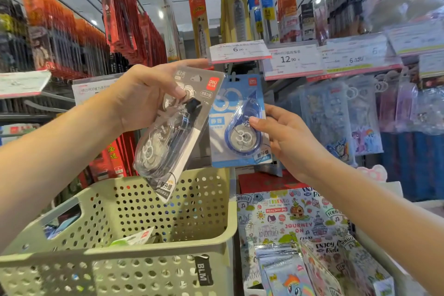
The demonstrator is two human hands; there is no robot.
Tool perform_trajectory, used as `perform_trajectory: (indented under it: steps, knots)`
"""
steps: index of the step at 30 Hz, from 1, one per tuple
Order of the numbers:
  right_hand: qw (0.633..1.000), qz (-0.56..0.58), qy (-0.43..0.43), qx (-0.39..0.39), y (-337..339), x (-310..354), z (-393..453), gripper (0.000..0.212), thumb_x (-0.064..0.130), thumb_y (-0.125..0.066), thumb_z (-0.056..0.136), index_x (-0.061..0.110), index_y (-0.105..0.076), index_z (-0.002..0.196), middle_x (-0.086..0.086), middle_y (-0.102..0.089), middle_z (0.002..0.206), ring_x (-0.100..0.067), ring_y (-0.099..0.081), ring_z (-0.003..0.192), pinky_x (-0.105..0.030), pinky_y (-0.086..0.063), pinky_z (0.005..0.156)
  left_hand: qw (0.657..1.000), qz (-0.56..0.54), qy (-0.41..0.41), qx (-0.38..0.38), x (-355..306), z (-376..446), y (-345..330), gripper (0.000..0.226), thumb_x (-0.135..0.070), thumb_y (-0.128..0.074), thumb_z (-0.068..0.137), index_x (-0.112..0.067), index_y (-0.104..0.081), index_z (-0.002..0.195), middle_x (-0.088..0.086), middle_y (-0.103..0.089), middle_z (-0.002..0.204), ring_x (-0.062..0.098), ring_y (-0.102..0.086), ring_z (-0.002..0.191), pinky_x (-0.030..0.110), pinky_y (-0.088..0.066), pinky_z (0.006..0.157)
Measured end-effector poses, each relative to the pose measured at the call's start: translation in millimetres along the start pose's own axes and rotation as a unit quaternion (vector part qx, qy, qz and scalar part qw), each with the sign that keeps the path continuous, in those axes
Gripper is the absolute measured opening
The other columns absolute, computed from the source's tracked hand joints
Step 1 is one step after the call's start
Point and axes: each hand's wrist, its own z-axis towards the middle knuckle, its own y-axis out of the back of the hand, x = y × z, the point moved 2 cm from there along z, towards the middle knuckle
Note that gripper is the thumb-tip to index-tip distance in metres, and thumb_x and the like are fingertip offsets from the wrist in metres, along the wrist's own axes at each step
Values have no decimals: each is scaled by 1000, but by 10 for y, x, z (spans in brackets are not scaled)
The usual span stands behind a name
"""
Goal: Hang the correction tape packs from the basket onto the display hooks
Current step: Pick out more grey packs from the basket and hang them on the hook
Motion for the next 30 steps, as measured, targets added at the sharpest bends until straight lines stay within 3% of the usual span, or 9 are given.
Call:
perform_trajectory:
  steps: [4, 7, 9, 11, 15, 19, 27, 30]
  knots:
    - [1000, -9, -14, -14, 32, -86, 43, 36, 8, -57, 89, 9, -53, 125, -9, -70, 112, -23, -68, 102, -38, -52, 93, 996, -80, 29, 19, 47, -7, -12, 69, 0, -45, 60, -20, -61, 124, 5, -68, 111, 24, -57, 103, 45, -32, 96]
    - [999, -22, -18, -30, 48, -144, 122, 38, 9, -59, 88, 10, -52, 125, -7, -72, 107, -22, -70, 97, -39, -54, 90, 994, -95, 34, 29, 63, 20, -8, 71, 0, -45, 57, -19, -61, 124, 6, -68, 112, 22, -61, 101, 40, -43, 93]
    - [998, -35, -22, -36, 46, -181, 182, 38, 10, -60, 88, 12, -51, 125, -5, -72, 102, -19, -70, 93, -37, -55, 87, 994, -100, 22, 27, 52, 32, -11, 67, -1, -42, 60, -20, -61, 121, 4, -69, 111, 17, -65, 97, 27, -54, 81]
    - [998, -39, -22, -40, 45, -218, 237, 38, 10, -60, 88, 12, -50, 125, -3, -72, 99, -17, -70, 90, -32, -57, 83, 994, -105, 19, 20, 51, 33, -10, 65, -1, -41, 60, -20, -62, 119, 2, -71, 107, 13, -67, 91, 22, -56, 71]
    - [997, -60, -18, -50, 42, -287, 299, 39, 9, -59, 89, 10, -49, 127, 0, -69, 105, -12, -67, 94, -19, -57, 73, 991, -122, 29, 34, 73, 29, -19, 66, 0, -40, 63, -20, -60, 122, 2, -71, 104, 17, -66, 90, 34, -52, 82]
    - [993, -98, -11, -62, 25, -330, 313, 40, 11, -61, 88, 12, -52, 127, 1, -68, 109, -8, -66, 95, -14, -55, 67, 991, -127, 32, 26, 107, 42, -32, 68, 0, -42, 63, -20, -57, 127, 2, -70, 104, 18, -63, 90, 32, -52, 78]
    - [977, -188, 6, -102, -18, -341, 343, 34, 17, -63, 85, 14, -58, 118, -3, -66, 97, -18, -64, 94, -31, -54, 81, 986, -164, 32, -6, 180, 67, -147, 75, 2, -50, 56, -25, -57, 126, 7, -67, 109, 27, -54, 97, 36, -46, 79]
    - [965, -238, -10, -109, -26, -322, 330, 44, 33, -63, 77, 20, -58, 119, -5, -64, 109, -20, -62, 100, -39, -52, 89, 984, -176, 15, -26, 175, 69, -231, 77, 2, -50, 57, -27, -55, 128, 2, -71, 91, 14, -64, 70, 23, -51, 57]
